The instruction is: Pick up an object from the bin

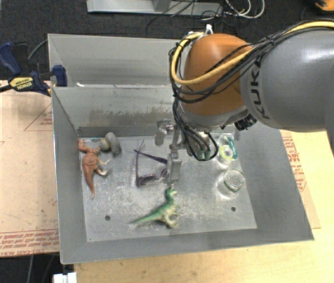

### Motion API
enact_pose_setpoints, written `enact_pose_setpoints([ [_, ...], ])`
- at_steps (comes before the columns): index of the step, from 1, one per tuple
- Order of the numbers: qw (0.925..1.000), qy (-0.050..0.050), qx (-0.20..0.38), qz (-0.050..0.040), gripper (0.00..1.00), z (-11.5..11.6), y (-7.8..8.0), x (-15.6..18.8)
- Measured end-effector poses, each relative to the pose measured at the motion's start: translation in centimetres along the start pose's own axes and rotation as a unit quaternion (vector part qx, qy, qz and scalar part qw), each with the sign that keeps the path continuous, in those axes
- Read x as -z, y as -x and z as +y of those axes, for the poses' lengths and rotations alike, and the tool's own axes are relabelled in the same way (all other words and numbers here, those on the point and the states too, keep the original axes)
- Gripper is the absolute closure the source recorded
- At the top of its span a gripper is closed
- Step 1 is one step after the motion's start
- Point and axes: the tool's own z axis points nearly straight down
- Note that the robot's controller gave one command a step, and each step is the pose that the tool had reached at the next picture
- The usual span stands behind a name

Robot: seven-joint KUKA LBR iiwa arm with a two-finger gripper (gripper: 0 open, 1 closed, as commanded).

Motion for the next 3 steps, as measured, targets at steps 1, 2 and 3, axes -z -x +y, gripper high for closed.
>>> enact_pose_setpoints([
  [1,1.0,0.0,-0.001,-0.0038,0.0,-0.1,0.2,0.5],
  [2,0.9984,0.0,0.057,-0.0001,0.0,-0.1,-3.2,-9.4],
  [3,0.989,0.001,0.148,-0.0051,1.0,-1.1,-2.6,-7.7],
])
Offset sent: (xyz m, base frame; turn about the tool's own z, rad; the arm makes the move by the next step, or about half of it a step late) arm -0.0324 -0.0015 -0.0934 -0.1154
